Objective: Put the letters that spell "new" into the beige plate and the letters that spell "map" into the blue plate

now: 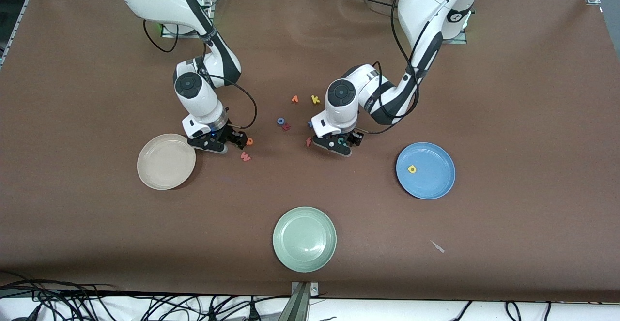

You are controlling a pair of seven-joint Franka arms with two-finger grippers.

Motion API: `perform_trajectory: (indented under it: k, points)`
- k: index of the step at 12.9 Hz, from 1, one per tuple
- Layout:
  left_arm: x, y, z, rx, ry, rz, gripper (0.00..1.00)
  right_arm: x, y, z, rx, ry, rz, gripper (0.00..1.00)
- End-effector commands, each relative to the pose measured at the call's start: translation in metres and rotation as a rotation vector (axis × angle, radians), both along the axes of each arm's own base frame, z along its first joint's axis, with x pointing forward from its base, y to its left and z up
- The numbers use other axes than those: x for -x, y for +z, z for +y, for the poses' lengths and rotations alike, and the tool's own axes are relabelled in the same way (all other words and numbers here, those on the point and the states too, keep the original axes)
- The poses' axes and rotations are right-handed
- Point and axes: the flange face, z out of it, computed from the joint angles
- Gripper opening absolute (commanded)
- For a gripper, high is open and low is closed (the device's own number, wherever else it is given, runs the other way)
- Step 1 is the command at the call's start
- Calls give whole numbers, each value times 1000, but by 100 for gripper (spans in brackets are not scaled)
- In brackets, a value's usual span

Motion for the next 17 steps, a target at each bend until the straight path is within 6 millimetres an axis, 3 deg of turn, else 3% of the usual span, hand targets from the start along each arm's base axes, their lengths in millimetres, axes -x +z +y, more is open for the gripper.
perform_trajectory:
  k: [1, 3, 4, 9, 10, 12, 13, 17]
  points:
    - [0, -1, -1, -12, -32, -21, 43, 4, -7, 3, -10, -14, -7, 64]
    - [0, 0, -1, -11, -32, -22, 21, 5, -7, 7, -10, -9, -6, 70]
    - [-2, 1, -1, -9, -30, -25, 16, 5, -7, 8, -14, -29, -7, 77]
    - [-11, 12, 4, -4, -49, -31, 15, 9, -3, 20, -18, -12, -8, 77]
    - [-13, 15, 4, 1, -43, -37, 22, 10, -3, 21, -18, -9, -10, 75]
    - [-14, 29, -1, 31, 26, -43, 72, 10, -2, 21, -14, 8, -12, 69]
    - [-15, 29, -1, 62, 140, -13, 79, 10, -2, 21, -12, 20, -11, 65]
    - [-17, 30, -14, 130, 453, 36, 69, 11, -3, 22, -12, 21, -10, 52]
